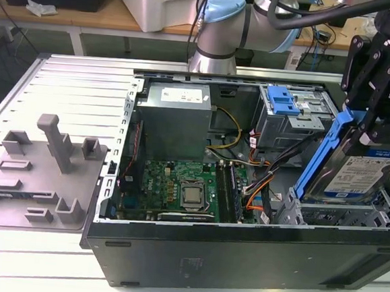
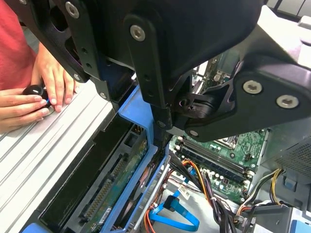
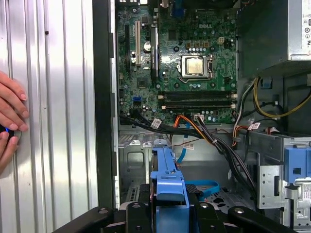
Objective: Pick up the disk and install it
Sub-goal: 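Insert the disk into the insertion slot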
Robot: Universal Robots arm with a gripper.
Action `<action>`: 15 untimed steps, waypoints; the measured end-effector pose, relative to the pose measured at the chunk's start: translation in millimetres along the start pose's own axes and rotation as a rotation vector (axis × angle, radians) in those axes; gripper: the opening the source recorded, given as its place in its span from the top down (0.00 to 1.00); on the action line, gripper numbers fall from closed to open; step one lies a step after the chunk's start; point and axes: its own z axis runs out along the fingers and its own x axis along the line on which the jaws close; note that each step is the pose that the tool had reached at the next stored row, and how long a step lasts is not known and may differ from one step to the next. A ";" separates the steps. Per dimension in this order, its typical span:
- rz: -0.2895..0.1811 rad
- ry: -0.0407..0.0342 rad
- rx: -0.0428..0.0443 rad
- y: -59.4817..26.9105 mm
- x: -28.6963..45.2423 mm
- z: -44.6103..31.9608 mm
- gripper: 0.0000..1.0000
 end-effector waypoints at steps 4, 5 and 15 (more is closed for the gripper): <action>0.000 0.0000 0.0000 0.0 0.0 1.0 0.63; 0.000 0.0001 0.0000 0.0 0.0 1.4 0.63; 0.000 0.0002 -0.0001 0.1 0.0 5.2 0.63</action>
